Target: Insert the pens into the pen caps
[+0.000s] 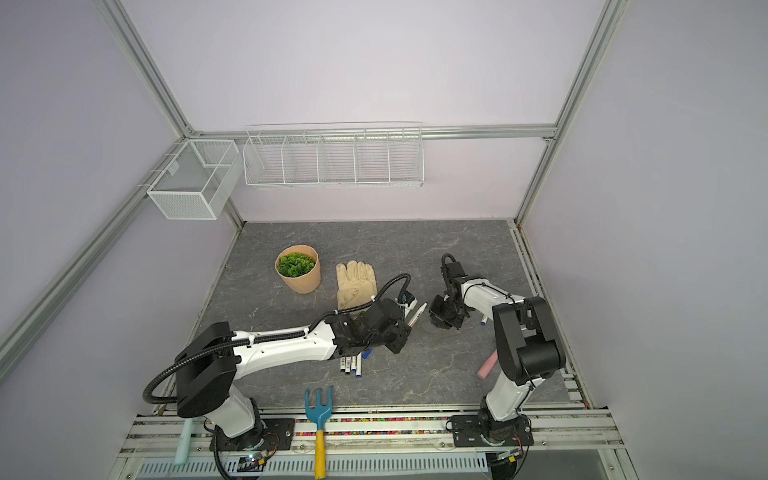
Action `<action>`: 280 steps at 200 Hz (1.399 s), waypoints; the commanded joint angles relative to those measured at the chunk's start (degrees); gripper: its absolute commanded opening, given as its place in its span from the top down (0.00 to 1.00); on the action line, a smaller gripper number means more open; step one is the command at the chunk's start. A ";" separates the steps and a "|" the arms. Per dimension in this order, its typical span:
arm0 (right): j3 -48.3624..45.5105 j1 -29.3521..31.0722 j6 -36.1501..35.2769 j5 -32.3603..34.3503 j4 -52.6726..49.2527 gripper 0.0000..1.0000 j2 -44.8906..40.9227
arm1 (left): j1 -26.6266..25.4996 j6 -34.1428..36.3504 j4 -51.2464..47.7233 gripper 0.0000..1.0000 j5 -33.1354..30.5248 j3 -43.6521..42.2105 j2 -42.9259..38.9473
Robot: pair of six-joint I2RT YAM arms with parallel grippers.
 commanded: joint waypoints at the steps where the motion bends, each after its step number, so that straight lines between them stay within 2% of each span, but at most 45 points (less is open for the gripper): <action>1: 0.49 0.69 -1.25 0.76 -1.74 0.76 2.14 | 0.09 -2.80 3.40 1.00 0.18 -4.06 -1.33; 40: 0.67 0.68 -1.95 -0.57 -2.69 0.58 -2.03 | 0.00 -4.63 5.50 1.00 -0.18 -7.40 -3.11; 68: 1.14 0.85 -5.54 -3.08 -2.88 0.54 -9.10 | 0.05 -4.72 5.96 1.00 -0.61 -8.31 -3.58; 99: 1.19 1.11 -10.07 -8.74 -2.45 0.50 -15.81 | 0.07 -5.61 6.31 1.00 -1.50 -8.15 -3.68; 129: 0.69 2.88 -12.37 -13.70 -3.28 0.45 -17.83 | 0.04 -5.70 6.53 1.00 -2.61 -7.27 -3.92; 161: 1.07 5.83 -14.84 -15.99 -3.87 0.43 -17.38 | 0.11 -4.85 6.76 1.00 -2.74 -6.05 -4.04; 191: 2.37 7.71 -15.14 -16.59 -2.42 0.49 -15.70 | 0.07 -3.93 6.36 1.00 -2.58 -4.83 -3.92; 219: 3.33 8.61 -14.23 -17.76 -1.28 0.62 -13.21 | 0.04 -4.07 7.24 1.00 -2.70 -4.80 -4.19; 244: 3.48 8.79 -13.84 -17.98 -0.75 0.79 -12.49 | 0.09 -4.11 8.48 1.00 -3.35 -4.89 -4.21; 270: 3.35 8.75 -13.73 -18.48 -0.34 0.87 -13.05 | 0.16 -4.75 9.40 1.00 -3.83 -5.01 -3.34; 280: 3.30 8.80 -13.82 -18.57 -0.40 0.88 -13.17 | 0.18 -4.93 9.31 0.88 -3.58 -4.82 -2.70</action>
